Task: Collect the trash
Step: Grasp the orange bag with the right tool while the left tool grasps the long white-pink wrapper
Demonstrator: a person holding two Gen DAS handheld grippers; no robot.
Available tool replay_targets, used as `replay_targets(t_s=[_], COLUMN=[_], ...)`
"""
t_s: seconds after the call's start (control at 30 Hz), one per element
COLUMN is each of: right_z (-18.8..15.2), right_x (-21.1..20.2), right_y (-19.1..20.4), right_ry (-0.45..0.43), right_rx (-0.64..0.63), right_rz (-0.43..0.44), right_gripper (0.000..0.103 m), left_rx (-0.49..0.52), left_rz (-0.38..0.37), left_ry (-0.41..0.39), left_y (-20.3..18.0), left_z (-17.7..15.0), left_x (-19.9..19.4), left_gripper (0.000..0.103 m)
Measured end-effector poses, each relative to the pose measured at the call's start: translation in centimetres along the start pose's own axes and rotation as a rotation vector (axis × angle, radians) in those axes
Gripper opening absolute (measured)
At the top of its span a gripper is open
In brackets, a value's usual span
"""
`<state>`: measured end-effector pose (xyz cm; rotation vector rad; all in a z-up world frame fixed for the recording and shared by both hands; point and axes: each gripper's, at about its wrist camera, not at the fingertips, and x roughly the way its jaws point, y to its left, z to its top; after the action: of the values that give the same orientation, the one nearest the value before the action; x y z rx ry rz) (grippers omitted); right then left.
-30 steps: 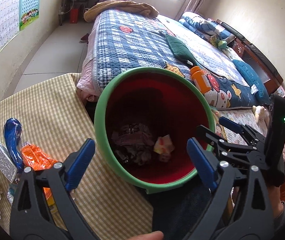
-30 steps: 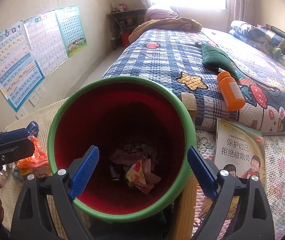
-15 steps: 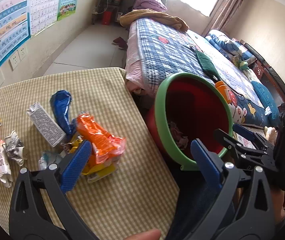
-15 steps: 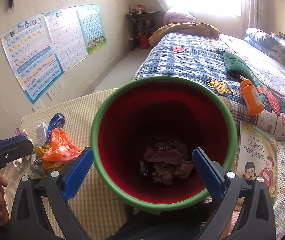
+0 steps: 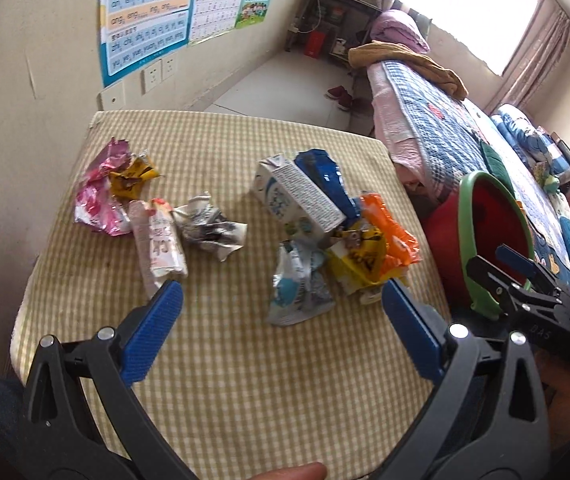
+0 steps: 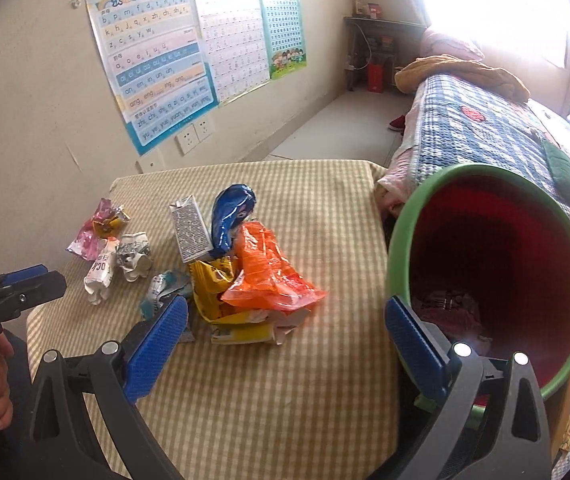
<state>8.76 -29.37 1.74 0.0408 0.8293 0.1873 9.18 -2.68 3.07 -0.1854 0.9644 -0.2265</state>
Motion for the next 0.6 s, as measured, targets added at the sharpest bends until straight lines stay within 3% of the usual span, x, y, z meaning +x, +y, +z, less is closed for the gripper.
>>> replay_targets(t_s=[0.33,0.6], right_z=[0.9,0.3], right_x=[3.4,5.5], right_y=[2.6,2.2], right_ry=[0.047,0.089], right_rx=[-0.073,-0.088], right_rz=[0.005,-0.003], right_gripper=[0.096,0.094], left_rx=[-0.122,-0.148], left_rz=[0.112,0.132], left_ry=[0.028,0.067], left_y=[6.9,8.8], left_z=[-0.5,-1.0], left_x=[0.5,3.8], left_gripper=[0.097,0.097])
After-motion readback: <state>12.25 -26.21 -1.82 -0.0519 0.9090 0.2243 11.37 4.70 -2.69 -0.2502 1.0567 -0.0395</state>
